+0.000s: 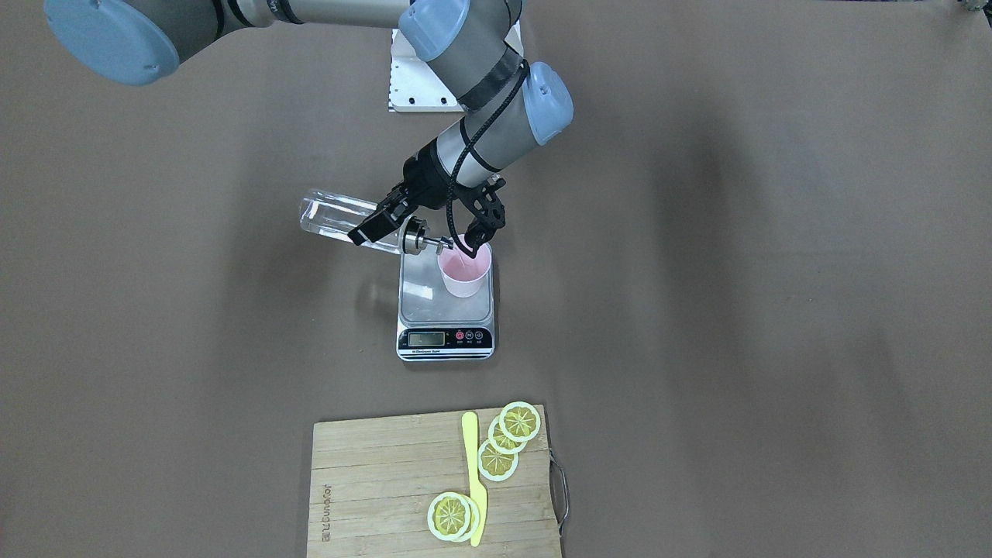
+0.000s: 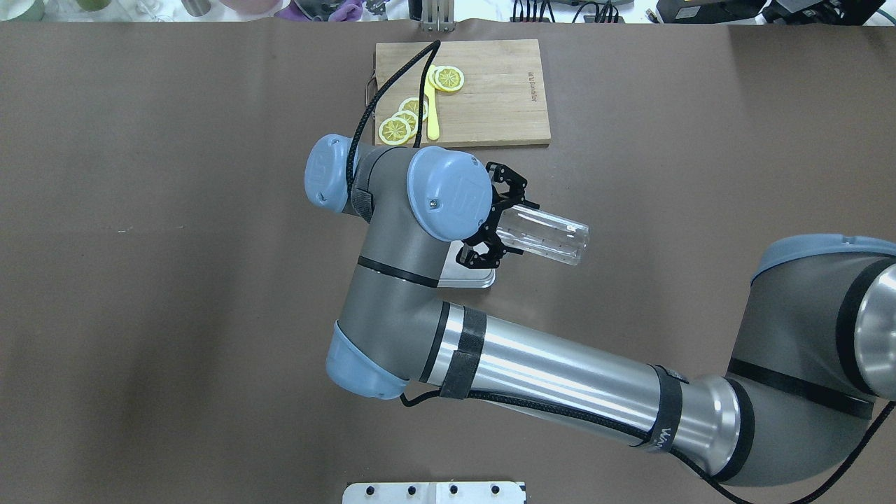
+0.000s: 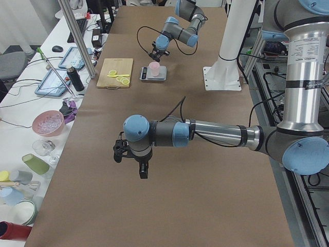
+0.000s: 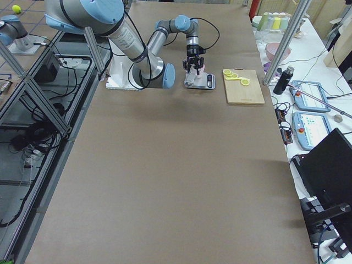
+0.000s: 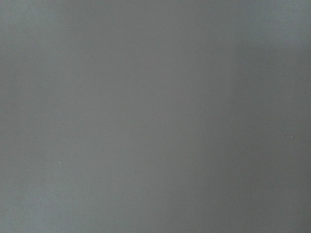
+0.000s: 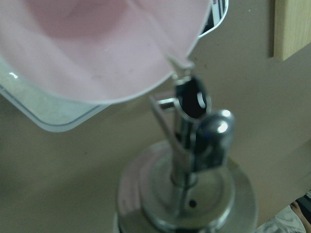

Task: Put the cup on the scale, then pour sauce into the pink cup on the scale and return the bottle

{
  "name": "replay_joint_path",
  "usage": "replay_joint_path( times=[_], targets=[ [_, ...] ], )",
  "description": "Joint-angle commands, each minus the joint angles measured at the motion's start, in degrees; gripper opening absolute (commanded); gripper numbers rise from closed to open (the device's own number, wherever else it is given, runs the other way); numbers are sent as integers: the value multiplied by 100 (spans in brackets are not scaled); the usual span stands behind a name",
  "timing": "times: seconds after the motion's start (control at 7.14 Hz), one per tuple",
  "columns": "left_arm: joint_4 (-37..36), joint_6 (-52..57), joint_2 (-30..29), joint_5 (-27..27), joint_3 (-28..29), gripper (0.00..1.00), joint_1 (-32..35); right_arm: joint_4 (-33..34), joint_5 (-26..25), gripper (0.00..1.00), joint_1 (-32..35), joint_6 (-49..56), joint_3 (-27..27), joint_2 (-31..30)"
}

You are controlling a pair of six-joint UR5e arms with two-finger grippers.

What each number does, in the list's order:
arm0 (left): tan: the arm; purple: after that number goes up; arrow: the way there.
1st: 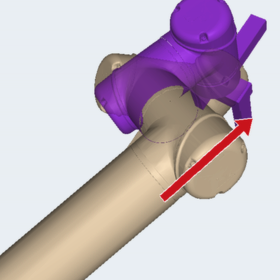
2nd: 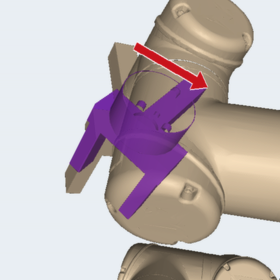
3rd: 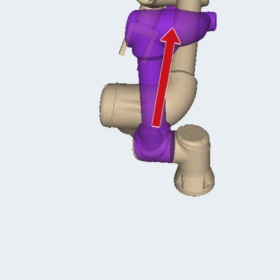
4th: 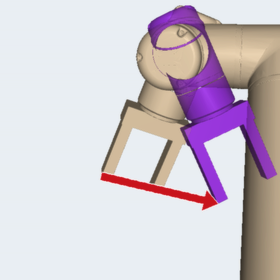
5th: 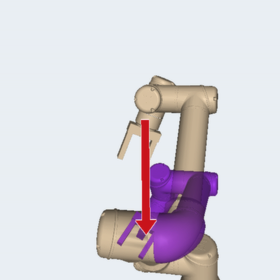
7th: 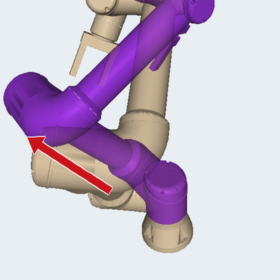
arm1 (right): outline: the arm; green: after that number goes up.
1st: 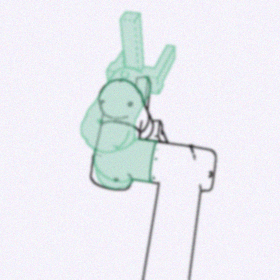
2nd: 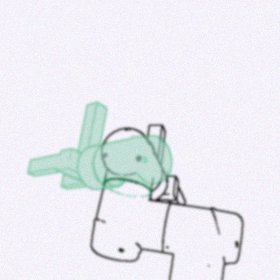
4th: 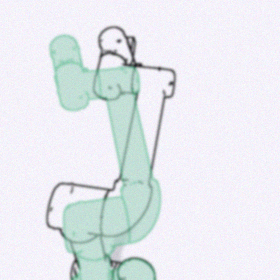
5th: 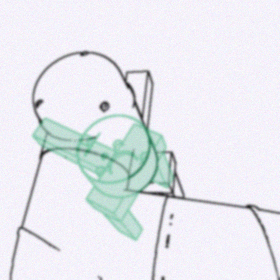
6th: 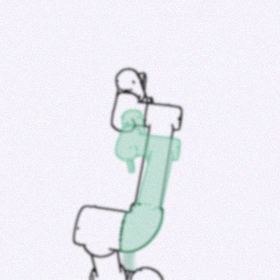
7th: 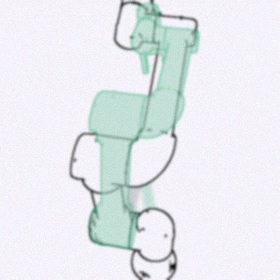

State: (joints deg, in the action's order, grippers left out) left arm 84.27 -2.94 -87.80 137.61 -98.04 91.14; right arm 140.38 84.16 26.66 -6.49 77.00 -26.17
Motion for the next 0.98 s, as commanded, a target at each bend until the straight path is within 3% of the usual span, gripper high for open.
replay_joint_path(
  times=[0.0, 0.56, 0.84],
  targets=[
    [368, -5, 218, -7, -5, 98, 9, -116, -13, 0, 49, -80, 139, -37],
    [450, -75, 237, -7, -57, 98, 0, -599, 39, 0, 225, -89, 490, -273],
    [450, -67, 211, -7, -49, 98, 0, -931, 153, 0, 339, -89, 999, -650]
  ],
)
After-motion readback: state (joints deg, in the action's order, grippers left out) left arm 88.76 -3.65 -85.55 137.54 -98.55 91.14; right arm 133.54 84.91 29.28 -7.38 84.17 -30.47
